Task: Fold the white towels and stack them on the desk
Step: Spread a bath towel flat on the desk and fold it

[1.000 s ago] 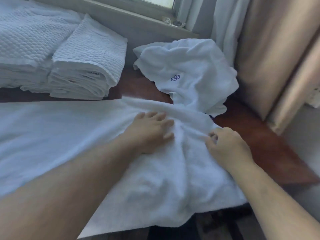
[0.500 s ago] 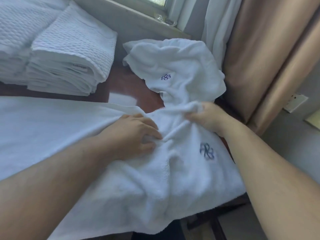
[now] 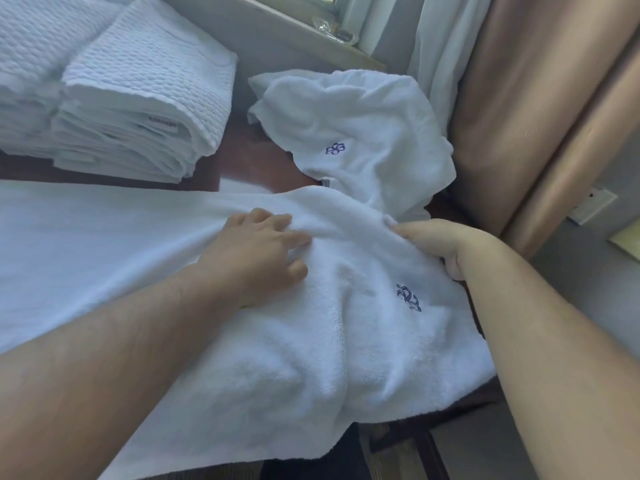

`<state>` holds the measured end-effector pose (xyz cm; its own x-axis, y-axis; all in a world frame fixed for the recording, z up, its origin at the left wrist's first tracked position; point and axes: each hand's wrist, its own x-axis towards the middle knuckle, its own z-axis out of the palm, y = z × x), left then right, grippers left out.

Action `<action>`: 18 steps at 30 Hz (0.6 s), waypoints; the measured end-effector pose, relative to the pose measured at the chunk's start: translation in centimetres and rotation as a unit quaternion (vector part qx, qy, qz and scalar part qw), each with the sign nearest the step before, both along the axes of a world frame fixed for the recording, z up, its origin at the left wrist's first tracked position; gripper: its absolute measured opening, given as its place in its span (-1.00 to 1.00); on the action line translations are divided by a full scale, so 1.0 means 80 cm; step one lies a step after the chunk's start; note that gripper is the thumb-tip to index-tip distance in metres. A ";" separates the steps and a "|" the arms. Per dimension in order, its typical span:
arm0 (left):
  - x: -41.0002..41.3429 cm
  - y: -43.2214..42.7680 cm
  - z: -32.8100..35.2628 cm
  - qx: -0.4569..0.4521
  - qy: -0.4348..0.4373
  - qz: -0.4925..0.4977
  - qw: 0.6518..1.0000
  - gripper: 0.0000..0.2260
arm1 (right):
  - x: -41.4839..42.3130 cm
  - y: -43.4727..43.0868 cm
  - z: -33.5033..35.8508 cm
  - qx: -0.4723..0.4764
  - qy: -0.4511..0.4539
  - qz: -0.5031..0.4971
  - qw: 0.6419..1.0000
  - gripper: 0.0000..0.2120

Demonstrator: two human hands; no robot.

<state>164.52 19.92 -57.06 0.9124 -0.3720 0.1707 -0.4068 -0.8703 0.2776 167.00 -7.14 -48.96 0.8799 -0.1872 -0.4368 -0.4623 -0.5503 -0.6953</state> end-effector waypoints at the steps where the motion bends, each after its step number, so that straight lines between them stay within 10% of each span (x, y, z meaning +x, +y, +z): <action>1: -0.001 0.000 -0.001 0.000 -0.003 -0.002 1.000 -0.44 | -0.002 0.004 0.000 -0.020 0.024 0.012 0.999 -0.77; 7: -0.002 0.000 -0.001 -0.012 -0.046 0.003 0.999 -0.59 | 0.007 0.011 -0.004 -0.313 -0.338 -0.143 0.876 -0.85; 14: -0.011 -0.027 0.019 0.045 0.007 0.034 0.998 -0.39 | -0.080 -0.044 -0.033 -0.347 -0.137 -0.160 0.914 -0.35; 18: -0.020 -0.078 0.020 0.098 0.115 0.104 0.983 -0.12 | -0.153 -0.076 -0.033 -0.199 -0.030 -0.119 0.972 -0.14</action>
